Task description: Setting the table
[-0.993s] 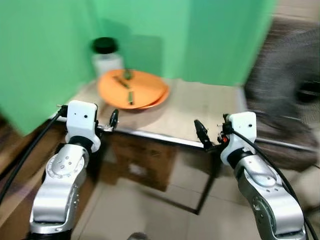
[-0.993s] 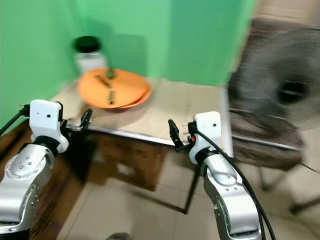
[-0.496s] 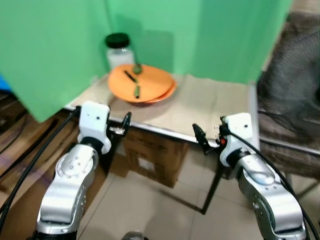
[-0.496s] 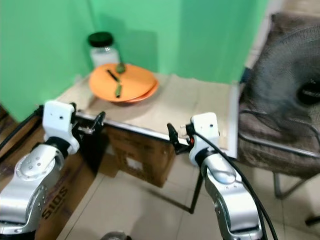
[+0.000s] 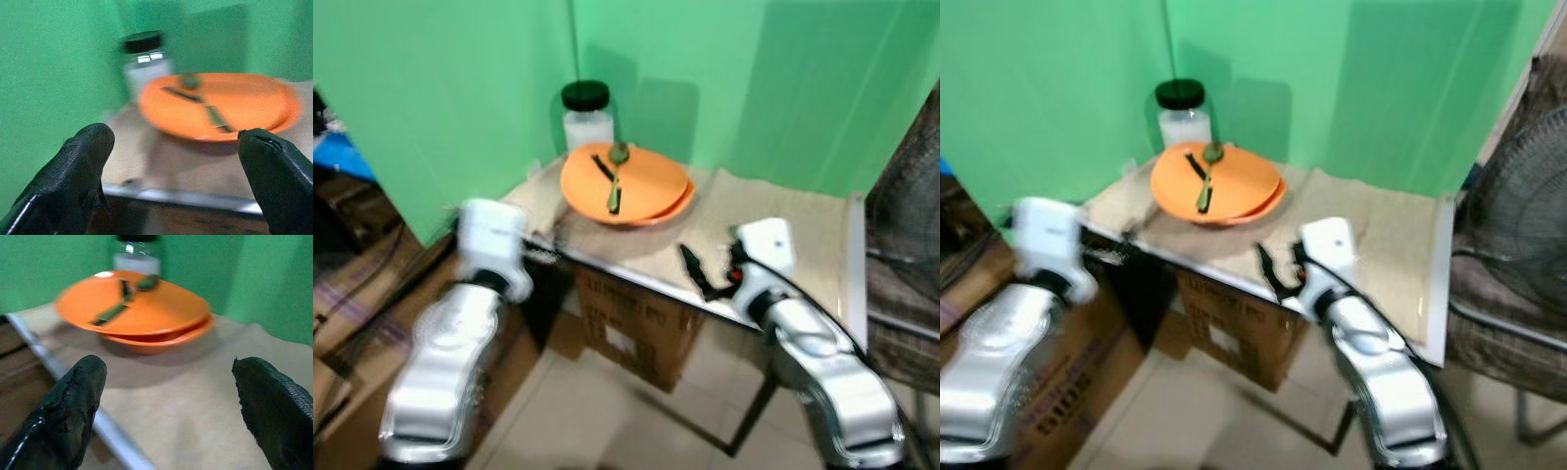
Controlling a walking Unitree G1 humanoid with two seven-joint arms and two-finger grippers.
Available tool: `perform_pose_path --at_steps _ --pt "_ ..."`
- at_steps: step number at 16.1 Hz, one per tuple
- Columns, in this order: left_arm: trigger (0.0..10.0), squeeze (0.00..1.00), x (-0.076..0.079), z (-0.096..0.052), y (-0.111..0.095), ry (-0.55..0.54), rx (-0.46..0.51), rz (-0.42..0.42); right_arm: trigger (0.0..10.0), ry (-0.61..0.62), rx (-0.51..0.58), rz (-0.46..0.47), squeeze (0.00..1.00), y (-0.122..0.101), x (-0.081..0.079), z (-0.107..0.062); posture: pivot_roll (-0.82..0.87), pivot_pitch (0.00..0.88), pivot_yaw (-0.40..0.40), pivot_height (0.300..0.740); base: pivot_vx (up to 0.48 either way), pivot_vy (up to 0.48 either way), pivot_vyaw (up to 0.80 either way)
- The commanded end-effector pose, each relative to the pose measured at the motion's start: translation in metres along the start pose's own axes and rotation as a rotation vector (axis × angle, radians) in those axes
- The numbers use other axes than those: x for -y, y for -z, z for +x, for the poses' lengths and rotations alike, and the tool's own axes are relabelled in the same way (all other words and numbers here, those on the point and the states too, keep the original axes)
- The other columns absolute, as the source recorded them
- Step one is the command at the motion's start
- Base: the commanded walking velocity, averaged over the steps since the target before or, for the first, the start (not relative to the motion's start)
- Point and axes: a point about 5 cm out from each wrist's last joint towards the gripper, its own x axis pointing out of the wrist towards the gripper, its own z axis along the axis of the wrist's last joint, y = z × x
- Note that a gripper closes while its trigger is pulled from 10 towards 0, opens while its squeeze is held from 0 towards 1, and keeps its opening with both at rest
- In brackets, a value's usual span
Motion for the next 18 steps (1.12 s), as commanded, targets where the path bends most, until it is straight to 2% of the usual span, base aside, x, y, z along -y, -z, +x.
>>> perform_pose_path --at_steps 1,3,5,9,17,18 --pt "10.0 0.00 -0.009 -0.003 -0.002 -0.030 -0.001 0.021 10.0 -0.023 0.016 0.002 0.00 -0.003 -0.005 0.002 0.14 0.000 0.043 0.740 0.345 0.000 0.00" --pt "10.0 0.00 -0.009 -0.004 -0.001 -0.033 -0.003 0.021 10.0 -0.036 0.012 -0.028 0.00 -0.004 -0.005 0.003 0.14 0.000 0.035 0.740 0.347 0.000 0.00" --pt "10.0 0.00 -0.010 -0.004 -0.001 -0.036 -0.003 0.022 10.0 -0.043 0.009 -0.066 0.00 -0.006 -0.005 0.006 0.15 0.000 0.032 0.740 0.349 0.000 0.80" --pt "10.0 0.00 -0.009 -0.006 -0.001 -0.035 -0.005 0.024 10.0 -0.063 0.022 -0.041 0.00 -0.008 -0.007 0.008 0.15 0.000 0.028 0.740 0.348 0.000 0.72" --pt "10.0 0.00 -0.006 -0.007 0.001 -0.003 -0.022 0.042 10.0 -0.062 0.023 -0.003 0.00 -0.016 -0.010 0.020 0.16 0.000 0.026 0.740 0.326 0.000 0.00" --pt "10.0 0.00 -0.005 -0.007 0.002 0.002 -0.026 0.044 10.0 -0.064 -0.011 0.008 0.00 -0.016 -0.012 0.024 0.16 0.000 0.027 0.740 0.270 0.000 0.00"
